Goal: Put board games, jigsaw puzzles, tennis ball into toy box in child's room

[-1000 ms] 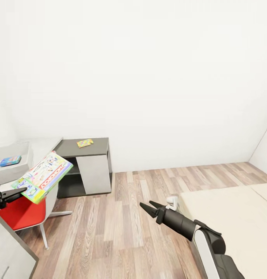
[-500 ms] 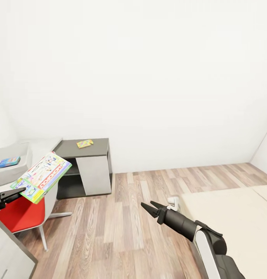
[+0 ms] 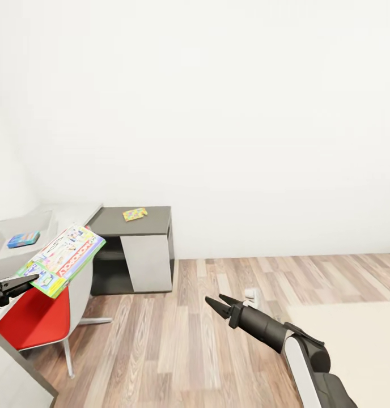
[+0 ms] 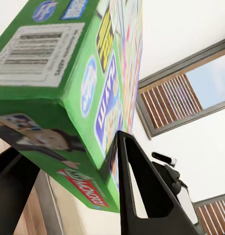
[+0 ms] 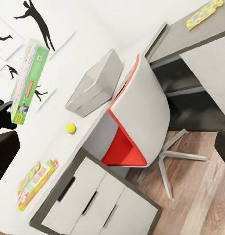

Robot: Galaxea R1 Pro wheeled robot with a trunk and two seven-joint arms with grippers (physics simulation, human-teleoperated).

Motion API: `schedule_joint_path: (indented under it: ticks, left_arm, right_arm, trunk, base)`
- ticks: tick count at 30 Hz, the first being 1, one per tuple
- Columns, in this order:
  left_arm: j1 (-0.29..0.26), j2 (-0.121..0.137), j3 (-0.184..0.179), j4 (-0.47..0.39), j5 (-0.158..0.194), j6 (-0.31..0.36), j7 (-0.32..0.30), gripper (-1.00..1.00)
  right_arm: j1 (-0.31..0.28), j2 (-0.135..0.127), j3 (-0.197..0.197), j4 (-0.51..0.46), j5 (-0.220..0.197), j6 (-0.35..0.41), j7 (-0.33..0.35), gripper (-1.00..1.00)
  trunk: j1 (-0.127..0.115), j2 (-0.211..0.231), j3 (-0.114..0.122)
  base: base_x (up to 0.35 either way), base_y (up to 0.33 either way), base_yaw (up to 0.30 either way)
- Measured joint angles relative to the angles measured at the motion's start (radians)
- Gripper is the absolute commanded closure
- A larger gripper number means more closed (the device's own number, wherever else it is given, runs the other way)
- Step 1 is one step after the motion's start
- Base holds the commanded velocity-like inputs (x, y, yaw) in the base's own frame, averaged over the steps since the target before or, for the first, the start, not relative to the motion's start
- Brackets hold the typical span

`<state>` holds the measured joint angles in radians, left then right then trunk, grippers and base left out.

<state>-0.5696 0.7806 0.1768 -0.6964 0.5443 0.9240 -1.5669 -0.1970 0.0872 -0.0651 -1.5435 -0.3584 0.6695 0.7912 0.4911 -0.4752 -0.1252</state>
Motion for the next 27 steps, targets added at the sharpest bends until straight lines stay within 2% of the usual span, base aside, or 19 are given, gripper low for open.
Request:
schedule_joint_path:
  ticks: [8, 20, 27]
  left_arm:
    - [0.000, -0.002, 0.000, 0.000, -0.001, -0.001, 0.000, 1.00]
    - [0.000, -0.002, 0.000, 0.001, -0.002, -0.001, 0.000, 1.00]
    - [0.000, -0.002, 0.000, 0.001, -0.003, -0.001, 0.000, 1.00]
  right_arm:
    - [0.000, -0.001, -0.003, 0.000, -0.002, 0.003, -0.001, -1.00]
    - [0.000, 0.003, 0.004, 0.001, 0.003, 0.013, -0.020, -1.00]
    - [0.000, 0.006, 0.009, 0.000, 0.000, 0.014, -0.070, -1.00]
  trunk:
    - [0.000, 0.000, -0.001]
    - [0.000, 0.000, -0.018]
    - [0.000, 0.000, -0.029]
  base:
    - [0.330, 0.000, 0.014]
    - [0.331, 0.007, 0.086]
    - [0.310, 0.133, 0.093]
